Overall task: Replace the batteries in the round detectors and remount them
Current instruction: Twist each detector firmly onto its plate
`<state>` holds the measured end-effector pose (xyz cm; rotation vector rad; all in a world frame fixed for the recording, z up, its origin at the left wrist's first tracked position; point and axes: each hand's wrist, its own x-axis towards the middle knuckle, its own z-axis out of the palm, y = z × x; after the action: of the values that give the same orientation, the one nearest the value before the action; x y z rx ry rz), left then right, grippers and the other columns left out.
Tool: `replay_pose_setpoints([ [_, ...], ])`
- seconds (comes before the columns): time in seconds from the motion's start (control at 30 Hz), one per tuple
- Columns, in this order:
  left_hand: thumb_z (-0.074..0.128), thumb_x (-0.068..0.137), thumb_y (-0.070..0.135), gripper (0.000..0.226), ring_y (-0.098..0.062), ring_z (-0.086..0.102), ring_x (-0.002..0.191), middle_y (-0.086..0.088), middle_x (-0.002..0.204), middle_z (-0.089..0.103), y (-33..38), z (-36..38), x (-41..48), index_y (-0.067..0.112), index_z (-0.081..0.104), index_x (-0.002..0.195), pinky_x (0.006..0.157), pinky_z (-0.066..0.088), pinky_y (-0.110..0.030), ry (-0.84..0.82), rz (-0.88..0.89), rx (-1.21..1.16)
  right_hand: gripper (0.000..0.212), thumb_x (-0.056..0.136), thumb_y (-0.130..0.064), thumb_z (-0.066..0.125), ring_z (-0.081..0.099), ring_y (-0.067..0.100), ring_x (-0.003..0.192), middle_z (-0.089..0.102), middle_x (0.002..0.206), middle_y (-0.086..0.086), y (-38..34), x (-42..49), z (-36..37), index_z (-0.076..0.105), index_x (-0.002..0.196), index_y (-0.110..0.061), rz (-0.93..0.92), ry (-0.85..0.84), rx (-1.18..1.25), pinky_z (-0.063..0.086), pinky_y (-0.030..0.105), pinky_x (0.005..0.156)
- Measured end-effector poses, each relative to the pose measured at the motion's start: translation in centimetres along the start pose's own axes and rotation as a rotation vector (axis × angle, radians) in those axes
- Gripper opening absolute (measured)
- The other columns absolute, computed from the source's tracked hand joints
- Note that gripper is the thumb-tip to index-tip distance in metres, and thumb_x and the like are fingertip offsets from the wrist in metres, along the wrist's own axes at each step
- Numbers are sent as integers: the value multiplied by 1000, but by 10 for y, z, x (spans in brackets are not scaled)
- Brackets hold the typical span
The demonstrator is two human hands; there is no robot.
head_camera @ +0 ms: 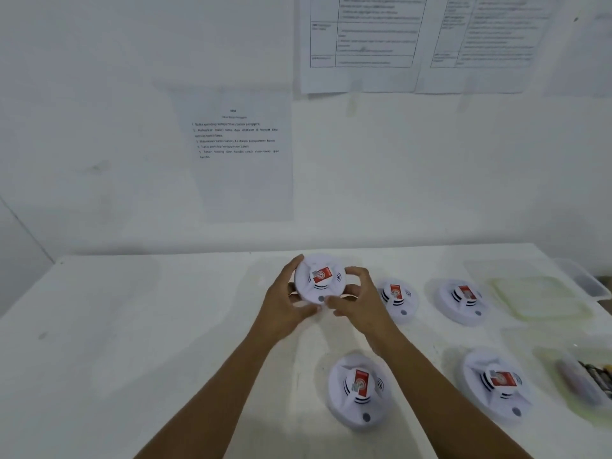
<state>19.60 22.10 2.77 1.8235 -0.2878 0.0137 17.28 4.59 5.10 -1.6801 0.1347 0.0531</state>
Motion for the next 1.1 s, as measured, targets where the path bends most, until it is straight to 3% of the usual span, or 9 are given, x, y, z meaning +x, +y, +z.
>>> replay_pose_setpoints([
  [0.1,75,83,2,69,-10,60,120,8,136,60,15,-1,0,22,46,142,96,53,-29,-26,4,-138,65,76,-11,79,63,18,104,66,116,-3,-9,4,-7,48,129,-32,-61,-56,51,59,32,74],
  [0.2,68,92,10,55,-11,59,122,11,134,62,22,1,2,27,49,140,96,52,-27,-28,-10,-223,62,79,-14,76,64,17,104,67,116,-8,-12,5,-13,49,130,-38,-81,-65,44,59,33,75],
  [0.43,64,93,8,59,-10,63,117,11,129,66,31,4,4,28,43,144,88,53,-21,-28,-36,-288,62,81,-5,74,68,21,97,67,113,-5,-19,10,-16,47,123,-42,-127,-92,63,59,39,77],
  [0.7,65,92,8,56,-13,64,117,8,128,67,34,5,3,33,47,139,91,54,-25,-15,-34,-298,58,83,5,67,65,18,81,64,115,5,-20,14,-12,45,122,-32,-206,-90,27,55,24,61],
  [0.9,66,92,10,57,-16,63,118,7,130,66,33,4,1,28,47,142,95,54,-30,-9,-42,-294,59,83,7,65,64,18,81,64,118,10,-18,14,-11,45,129,-24,-198,-99,21,53,20,59],
  [1.1,67,91,9,57,-13,65,116,9,127,67,34,3,1,30,48,140,89,54,-25,-7,-47,-308,58,84,5,66,64,18,80,64,118,10,-18,15,-11,44,127,-27,-196,-95,6,53,19,57],
])
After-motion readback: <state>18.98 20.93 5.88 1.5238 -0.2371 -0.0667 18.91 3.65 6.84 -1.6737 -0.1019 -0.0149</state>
